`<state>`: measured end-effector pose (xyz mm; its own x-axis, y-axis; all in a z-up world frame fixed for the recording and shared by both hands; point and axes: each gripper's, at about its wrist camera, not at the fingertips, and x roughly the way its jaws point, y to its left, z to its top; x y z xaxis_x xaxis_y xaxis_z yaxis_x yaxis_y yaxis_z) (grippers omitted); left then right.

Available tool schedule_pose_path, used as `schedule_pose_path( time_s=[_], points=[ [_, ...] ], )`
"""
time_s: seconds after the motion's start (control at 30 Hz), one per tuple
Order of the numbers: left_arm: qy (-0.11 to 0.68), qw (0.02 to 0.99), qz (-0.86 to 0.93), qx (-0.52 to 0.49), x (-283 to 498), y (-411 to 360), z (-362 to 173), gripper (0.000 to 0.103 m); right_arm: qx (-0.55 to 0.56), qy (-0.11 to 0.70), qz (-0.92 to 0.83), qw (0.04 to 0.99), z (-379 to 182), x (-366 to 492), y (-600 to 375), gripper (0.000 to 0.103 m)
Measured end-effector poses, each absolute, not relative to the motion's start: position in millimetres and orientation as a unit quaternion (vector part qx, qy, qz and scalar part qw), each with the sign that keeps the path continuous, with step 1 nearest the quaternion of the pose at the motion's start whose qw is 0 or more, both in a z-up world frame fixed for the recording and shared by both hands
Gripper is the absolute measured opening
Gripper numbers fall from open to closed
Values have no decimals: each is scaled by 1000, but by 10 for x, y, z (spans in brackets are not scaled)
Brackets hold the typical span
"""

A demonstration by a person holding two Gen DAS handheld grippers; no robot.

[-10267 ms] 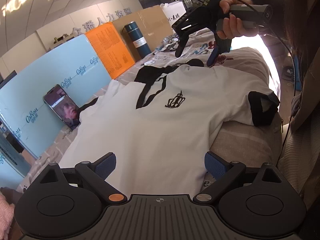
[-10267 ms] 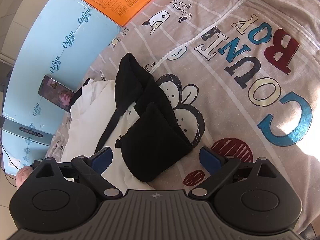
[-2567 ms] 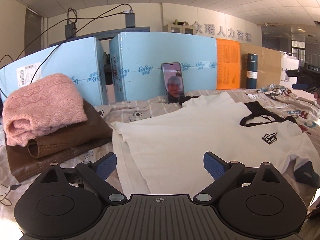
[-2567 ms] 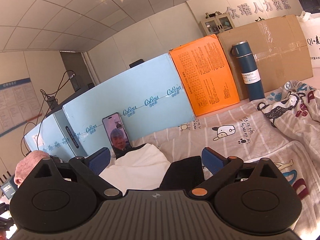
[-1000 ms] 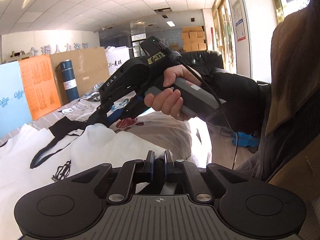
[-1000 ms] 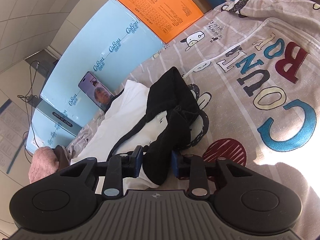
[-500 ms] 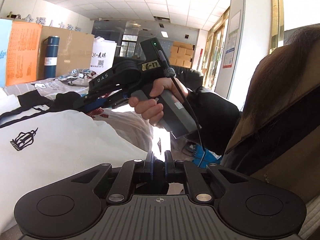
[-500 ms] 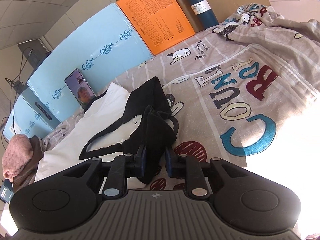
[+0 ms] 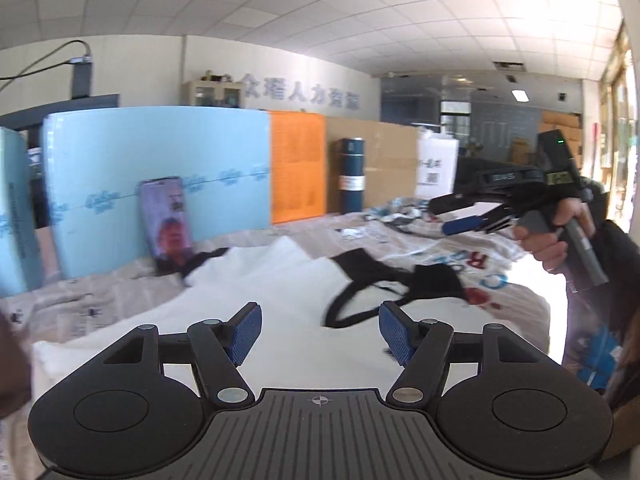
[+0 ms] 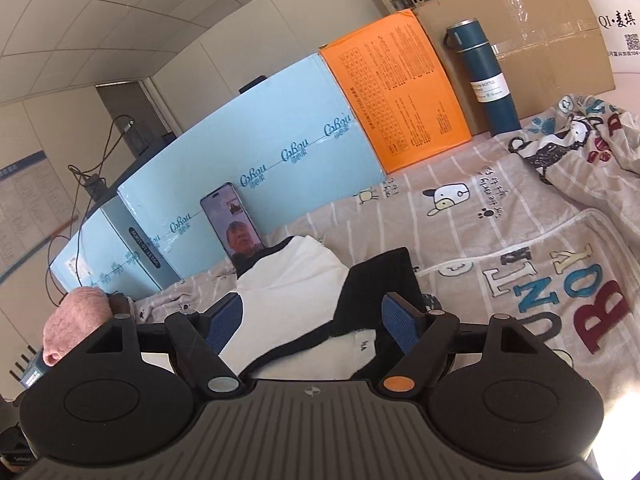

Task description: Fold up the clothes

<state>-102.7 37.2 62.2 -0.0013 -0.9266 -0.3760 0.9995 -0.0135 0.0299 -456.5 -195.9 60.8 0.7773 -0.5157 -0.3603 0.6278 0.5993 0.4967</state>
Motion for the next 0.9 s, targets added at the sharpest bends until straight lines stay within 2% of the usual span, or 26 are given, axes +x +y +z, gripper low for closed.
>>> schedule_pose_path(
  time_s=[0.2,0.4,0.63,0.9],
  points=[
    [220,771,-572,173,22,-119,490,66,265,139,-267,916,704,-3790,-2328,80],
    [289,788,-516,174,532,-565,216,66,267,174,-195,927,472,-3082,-2555,80],
    [301,790,-483,228,450,-747,166,67,289,181,-154,927,192,-2980,-2615,80],
    [325,783,-489,206,375,-632,222,67,312,203,-136,918,19,-2987,-2671,81]
  ],
)
